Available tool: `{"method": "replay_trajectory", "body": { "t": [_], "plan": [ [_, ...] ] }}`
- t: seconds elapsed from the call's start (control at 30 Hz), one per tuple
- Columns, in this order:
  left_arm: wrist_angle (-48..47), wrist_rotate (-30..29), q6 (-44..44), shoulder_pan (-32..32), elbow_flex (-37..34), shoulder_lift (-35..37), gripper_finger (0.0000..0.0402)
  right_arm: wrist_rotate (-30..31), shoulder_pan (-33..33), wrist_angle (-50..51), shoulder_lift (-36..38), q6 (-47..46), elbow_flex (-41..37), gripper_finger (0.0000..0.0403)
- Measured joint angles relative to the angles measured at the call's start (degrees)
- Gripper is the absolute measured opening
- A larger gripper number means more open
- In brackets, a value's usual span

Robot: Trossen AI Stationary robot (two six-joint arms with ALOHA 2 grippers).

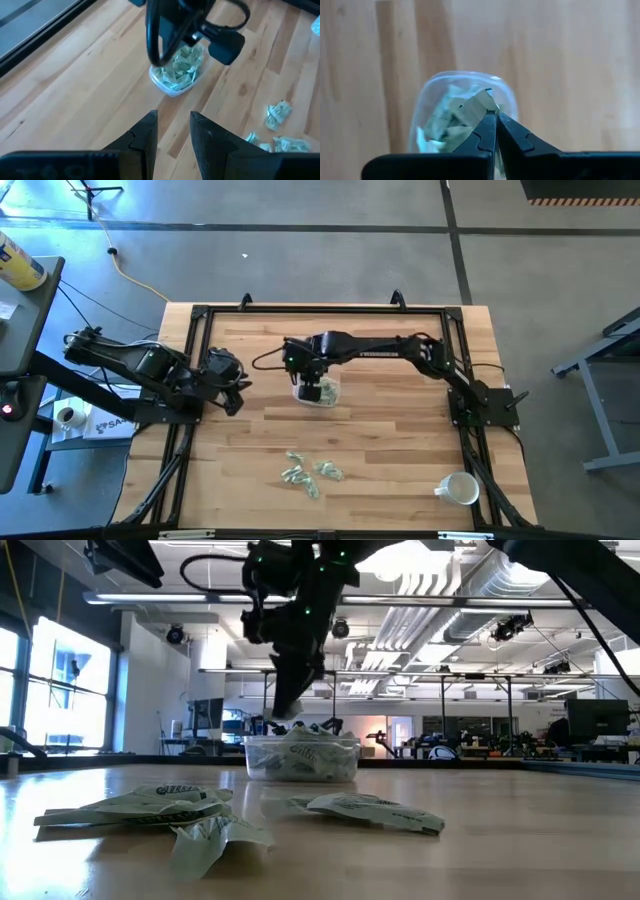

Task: Pick and place Stevia / Truvia into bins
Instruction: Put the stevia packet into the transparent container

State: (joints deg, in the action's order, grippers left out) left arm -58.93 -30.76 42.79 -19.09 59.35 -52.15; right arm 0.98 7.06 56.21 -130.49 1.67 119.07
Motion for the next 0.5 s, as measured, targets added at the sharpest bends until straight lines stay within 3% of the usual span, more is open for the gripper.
{"method": "replay_trajectory", "body": {
  "t": [0.3, 0.5],
  "plan": [
    [0.20, 0.02, 4.10, -0.04, 0.00, 0.15, 0.0147, 1.87, -2.64, -0.49, -6.63, 3.91, -0.03, 0.0006],
    [0.49, 0.11, 6.59, -0.04, 0.00, 0.12, 0.0147, 3.52, -2.48, -0.46, -4.60, 2.89, 0.00, 0.0034]
  ]
}}
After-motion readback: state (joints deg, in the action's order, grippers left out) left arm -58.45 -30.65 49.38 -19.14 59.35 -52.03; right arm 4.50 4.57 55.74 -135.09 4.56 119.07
